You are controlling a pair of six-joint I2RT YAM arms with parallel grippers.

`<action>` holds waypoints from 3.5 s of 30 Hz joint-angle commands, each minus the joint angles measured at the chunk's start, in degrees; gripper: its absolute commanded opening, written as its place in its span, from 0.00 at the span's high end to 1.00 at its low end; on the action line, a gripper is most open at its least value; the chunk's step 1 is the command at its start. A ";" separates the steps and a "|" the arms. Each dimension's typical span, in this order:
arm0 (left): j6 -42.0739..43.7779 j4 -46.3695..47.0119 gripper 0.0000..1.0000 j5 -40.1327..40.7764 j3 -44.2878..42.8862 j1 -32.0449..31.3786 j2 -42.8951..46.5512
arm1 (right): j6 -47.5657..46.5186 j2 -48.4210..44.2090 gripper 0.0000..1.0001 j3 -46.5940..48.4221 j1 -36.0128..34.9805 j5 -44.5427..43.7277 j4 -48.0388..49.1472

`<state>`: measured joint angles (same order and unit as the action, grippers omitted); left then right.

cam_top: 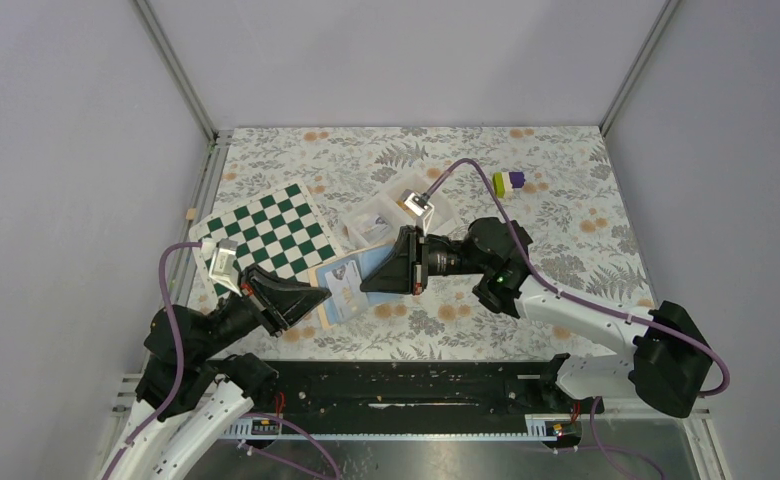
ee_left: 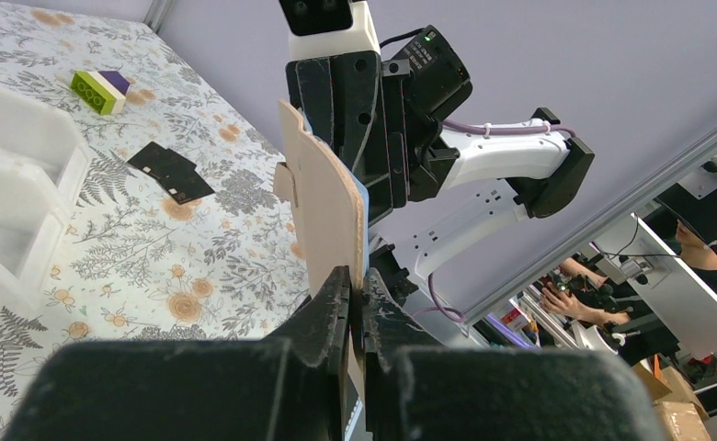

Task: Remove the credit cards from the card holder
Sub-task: Remove the credit card from the card holder, then place the credit card in the storage box.

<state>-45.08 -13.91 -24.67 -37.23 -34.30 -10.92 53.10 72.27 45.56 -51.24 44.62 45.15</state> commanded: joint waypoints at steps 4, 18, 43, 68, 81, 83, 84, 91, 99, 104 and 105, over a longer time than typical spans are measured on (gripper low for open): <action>0.67 1.38 1.00 -1.25 -0.23 0.25 0.08 | -3.90 -3.19 1.00 -0.45 -0.32 -0.04 2.59; 0.16 2.66 1.00 -3.25 -0.82 0.20 -0.64 | -6.10 -8.61 1.00 -4.86 4.09 0.07 1.38; -1.85 5.41 1.00 -3.75 1.00 0.20 -1.34 | 6.46 -2.98 0.83 -7.09 6.61 4.04 17.35; 4.45 -6.69 1.00 9.55 -3.23 0.20 1.45 | -0.87 -15.57 1.00 -11.73 13.61 -2.03 3.46; 7.34 -16.13 1.00 31.31 -6.04 0.20 6.49 | 2.25 -19.84 1.00 -15.28 13.99 -23.96 -1.87; 7.97 -17.87 1.00 36.71 -6.71 0.21 7.94 | 3.35 -19.27 1.00 -15.40 13.99 -31.14 -5.96; 8.25 -18.65 1.00 38.74 -6.82 0.18 8.61 | 3.75 -18.51 1.00 -15.16 13.98 -34.41 -7.84; 12.19 -20.41 1.00 44.76 -7.06 0.20 10.21 | 8.61 -6.08 1.00 -10.76 13.57 -52.06 -9.49; 17.44 -23.44 1.00 47.71 -7.19 0.22 11.48 | 13.90 12.83 1.00 -1.64 7.58 -65.22 -8.35; 18.21 -23.29 1.00 47.21 -5.96 0.20 14.19 | 16.35 20.94 1.00 2.33 5.75 -74.39 -8.12; 18.47 -23.08 1.00 46.89 -5.93 0.20 14.18 | 16.70 22.15 1.00 2.82 5.58 -75.24 -7.91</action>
<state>-28.97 -39.51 21.45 -42.41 -34.26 -0.71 66.63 90.67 44.66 -44.71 -19.29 35.35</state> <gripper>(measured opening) 0.036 0.017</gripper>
